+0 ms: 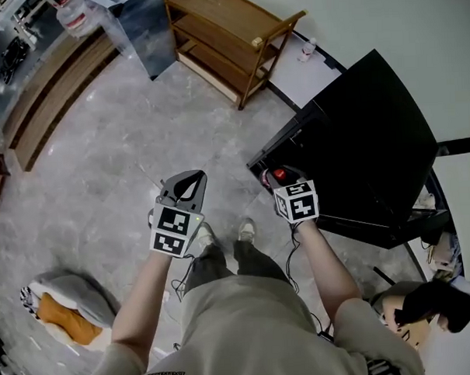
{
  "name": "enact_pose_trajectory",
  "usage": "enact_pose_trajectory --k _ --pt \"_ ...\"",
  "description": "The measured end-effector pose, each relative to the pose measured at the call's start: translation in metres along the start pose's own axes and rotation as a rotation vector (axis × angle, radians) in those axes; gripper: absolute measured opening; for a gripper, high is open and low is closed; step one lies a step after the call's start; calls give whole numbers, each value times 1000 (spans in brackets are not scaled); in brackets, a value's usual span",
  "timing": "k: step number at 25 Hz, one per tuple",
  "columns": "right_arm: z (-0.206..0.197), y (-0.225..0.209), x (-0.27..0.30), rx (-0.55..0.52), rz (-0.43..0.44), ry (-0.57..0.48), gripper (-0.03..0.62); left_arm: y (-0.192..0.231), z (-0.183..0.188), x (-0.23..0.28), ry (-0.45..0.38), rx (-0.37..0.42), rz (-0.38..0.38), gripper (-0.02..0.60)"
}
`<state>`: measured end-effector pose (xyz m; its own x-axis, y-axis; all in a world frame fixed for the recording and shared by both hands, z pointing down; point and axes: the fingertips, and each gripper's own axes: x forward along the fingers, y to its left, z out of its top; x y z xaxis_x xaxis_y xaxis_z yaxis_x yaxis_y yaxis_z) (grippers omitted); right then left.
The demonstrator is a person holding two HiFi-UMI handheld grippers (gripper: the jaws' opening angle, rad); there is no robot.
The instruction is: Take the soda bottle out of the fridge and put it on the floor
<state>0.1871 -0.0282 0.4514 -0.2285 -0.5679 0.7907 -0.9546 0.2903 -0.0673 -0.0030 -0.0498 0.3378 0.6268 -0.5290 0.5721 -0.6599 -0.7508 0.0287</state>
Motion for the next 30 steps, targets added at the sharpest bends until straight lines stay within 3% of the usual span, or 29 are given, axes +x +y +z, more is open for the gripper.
enact_pose_trajectory --k 17,30 --pt "28 119 56 -254 184 72 129 59 -91 -55 90 -111 142 8" --pt "33 172 121 -374 261 118 130 98 -153 -47 148 -184 193 7"
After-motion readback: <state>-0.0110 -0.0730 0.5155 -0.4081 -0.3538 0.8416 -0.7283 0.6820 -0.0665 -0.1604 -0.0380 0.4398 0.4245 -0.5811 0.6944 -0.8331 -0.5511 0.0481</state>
